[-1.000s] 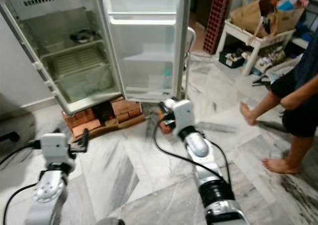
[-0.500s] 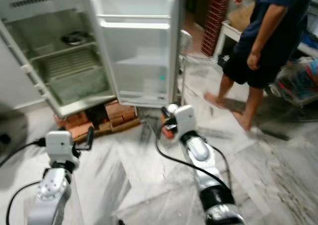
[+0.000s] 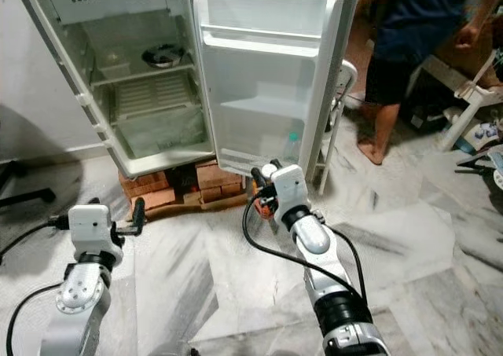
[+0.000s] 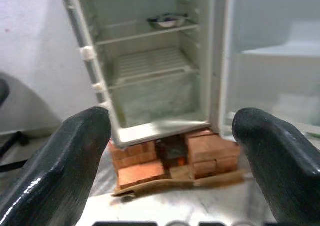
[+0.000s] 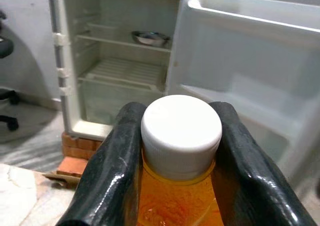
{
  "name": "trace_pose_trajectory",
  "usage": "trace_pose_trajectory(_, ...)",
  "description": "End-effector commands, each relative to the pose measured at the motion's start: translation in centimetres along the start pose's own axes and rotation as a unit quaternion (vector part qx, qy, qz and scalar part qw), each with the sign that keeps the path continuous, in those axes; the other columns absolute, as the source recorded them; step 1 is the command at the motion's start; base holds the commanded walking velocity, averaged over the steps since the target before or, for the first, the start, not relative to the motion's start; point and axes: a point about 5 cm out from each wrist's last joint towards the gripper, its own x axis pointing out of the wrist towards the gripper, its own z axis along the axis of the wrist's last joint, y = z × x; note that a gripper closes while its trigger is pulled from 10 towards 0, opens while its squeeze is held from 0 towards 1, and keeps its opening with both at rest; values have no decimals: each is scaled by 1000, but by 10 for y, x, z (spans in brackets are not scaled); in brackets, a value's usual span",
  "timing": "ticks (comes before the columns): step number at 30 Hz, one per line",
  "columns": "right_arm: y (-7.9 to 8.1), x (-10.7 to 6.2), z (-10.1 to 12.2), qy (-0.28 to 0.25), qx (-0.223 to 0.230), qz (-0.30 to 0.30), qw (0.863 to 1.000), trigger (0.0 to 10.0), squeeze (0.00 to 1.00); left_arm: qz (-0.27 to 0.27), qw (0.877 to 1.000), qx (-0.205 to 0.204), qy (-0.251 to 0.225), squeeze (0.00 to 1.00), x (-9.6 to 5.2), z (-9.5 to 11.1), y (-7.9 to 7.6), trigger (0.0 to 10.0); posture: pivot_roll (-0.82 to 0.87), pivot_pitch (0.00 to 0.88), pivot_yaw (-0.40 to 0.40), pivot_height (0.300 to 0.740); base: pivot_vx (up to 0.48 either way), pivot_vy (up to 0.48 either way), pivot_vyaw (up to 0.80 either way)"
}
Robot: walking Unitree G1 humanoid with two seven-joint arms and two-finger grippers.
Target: Restocking fridge
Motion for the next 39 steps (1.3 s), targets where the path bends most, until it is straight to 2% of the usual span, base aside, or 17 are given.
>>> trace_pose_trajectory(1, 0, 9, 16, -30, -10, 10, 999, 10000, 0, 12, 1000, 4, -2, 0, 0, 4, 7, 10000, 21, 90, 15, 740, 0, 428, 0)
trace_pose_trajectory(7, -11, 14, 22, -36, -17, -6, 999, 10000, 0, 9, 1000, 0, -2, 0, -4, 4, 1, 10000, 20, 94, 13, 740, 0, 431, 0)
trace_pose_trajectory(13, -6, 14, 23, -38, -15, -5, 999, 10000, 0, -4, 1000, 0, 1, 0, -7, 2, -5, 10000, 19, 96, 7, 740, 228, 365, 0)
trace_pose_trajectory(20, 1, 5, 15, -28, -2, -14, 1000, 10000, 0, -20, 1000, -7, 17, 0, -9, -5, -12, 10000, 7, 92, 9, 740, 392, 274, 0)
trace_pose_trajectory(24, -4, 1, 11, -24, 15, -34, 999, 10000, 0, -32, 999, -11, 14, 0, -9, -5, -16, 10000, 1, 87, 12, 740, 457, 0, 0)
trace_pose_trajectory(30, -10, 3, 14, -27, 10, -42, 999, 10000, 0, -33, 999, -12, 5, 0, -6, -2, -15, 10000, -3, 90, 13, 740, 464, 0, 0)
trace_pose_trajectory(36, -11, 8, 14, -20, 21, -49, 998, 10000, 0, -39, 999, -7, 7, 0, -7, -3, -16, 10000, -1, 91, 15, 740, 475, 0, 0)
trace_pose_trajectory(39, -6, 8, 11, -12, 32, -42, 999, 10000, 0, -51, 999, -7, 9, 0, -8, -4, -21, 10000, 3, 89, 17, 740, 480, 0, -267)
